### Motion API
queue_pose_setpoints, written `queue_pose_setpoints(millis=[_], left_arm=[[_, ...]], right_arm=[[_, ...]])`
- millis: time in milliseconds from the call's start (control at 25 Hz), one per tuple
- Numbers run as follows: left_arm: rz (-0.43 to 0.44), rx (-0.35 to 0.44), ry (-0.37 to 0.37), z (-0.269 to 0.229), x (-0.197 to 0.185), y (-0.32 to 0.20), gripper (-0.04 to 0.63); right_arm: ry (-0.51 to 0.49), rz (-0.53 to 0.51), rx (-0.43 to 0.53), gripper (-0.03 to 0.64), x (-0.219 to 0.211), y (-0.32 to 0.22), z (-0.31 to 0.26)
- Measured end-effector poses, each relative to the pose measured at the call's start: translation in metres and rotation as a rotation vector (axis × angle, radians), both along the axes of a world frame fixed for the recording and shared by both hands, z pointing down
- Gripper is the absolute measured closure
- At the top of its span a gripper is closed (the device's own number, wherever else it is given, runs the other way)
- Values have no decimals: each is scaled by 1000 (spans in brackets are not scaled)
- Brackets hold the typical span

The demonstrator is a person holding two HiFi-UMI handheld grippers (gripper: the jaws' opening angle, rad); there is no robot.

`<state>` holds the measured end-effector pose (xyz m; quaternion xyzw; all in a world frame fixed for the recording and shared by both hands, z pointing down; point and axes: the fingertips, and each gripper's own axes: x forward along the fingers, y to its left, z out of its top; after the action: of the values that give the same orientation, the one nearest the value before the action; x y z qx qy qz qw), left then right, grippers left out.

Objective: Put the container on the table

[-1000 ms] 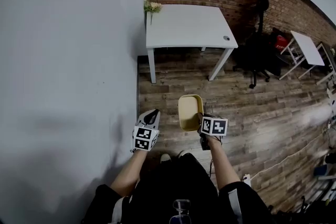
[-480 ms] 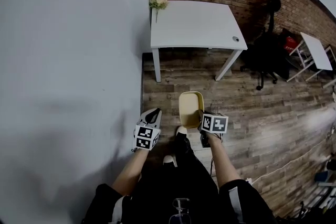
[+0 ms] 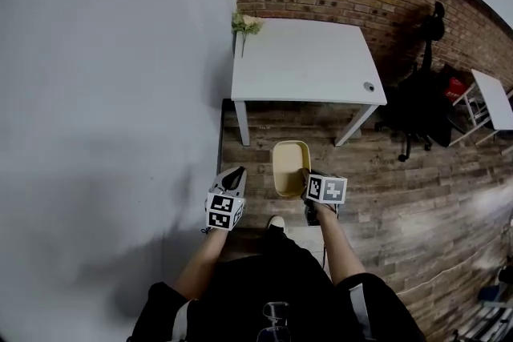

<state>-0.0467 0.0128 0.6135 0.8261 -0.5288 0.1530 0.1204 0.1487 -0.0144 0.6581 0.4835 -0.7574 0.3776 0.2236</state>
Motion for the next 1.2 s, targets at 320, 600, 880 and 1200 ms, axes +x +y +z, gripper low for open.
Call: queue_pose_setpoints(millis=[320,600,880,1200], left_arm=[[-54,2,-13,-7,11,-78,568],[-84,-14,-21,-5,13,-111,568],[-81,-34,-25,0,15,-129,568],[-62,-28,-18,10,1,-178,568]], right_arm=[[-17,-59,6,591,5,-89,-5],[-25,-84,-6,591,6,-132,-2],[-31,-86,-27,591,3,-149,4],[-24,-62,-34,591,-13,-193,15]])
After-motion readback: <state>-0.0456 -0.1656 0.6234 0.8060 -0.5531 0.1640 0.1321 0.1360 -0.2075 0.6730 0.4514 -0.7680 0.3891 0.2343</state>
